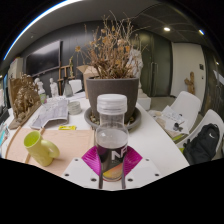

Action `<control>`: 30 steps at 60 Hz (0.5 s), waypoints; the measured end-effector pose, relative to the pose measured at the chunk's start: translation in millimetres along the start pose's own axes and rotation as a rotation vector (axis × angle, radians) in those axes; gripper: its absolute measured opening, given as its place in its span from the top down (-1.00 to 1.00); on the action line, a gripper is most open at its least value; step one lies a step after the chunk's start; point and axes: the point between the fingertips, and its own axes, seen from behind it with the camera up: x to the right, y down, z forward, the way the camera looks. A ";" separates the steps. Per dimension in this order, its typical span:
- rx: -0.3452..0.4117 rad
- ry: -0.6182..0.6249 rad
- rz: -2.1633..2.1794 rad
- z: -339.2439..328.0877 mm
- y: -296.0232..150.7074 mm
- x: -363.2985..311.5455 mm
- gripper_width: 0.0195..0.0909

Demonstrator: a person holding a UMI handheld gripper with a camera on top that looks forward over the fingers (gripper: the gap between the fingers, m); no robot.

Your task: Pour water

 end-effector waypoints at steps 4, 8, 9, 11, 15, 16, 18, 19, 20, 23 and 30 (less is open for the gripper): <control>-0.005 0.005 0.009 -3.1 7.8 1.8 0.85; 0.017 0.009 0.009 -3.5 9.0 1.7 0.86; 0.016 0.009 0.009 -1.3 8.4 1.8 0.85; 0.020 0.012 0.005 -3.0 8.7 1.8 0.83; 0.025 0.015 -0.004 -4.4 8.0 0.6 0.79; 0.025 0.016 -0.006 -4.2 8.2 0.5 0.76; 0.027 0.016 -0.011 -2.2 8.7 0.9 0.74; 0.026 0.017 -0.012 -3.8 8.4 0.8 0.69; 0.027 0.017 -0.014 -4.2 8.3 0.6 0.66; 0.026 0.016 -0.014 -3.7 9.0 0.6 0.59; 0.021 0.020 -0.016 -6.0 9.7 1.1 0.39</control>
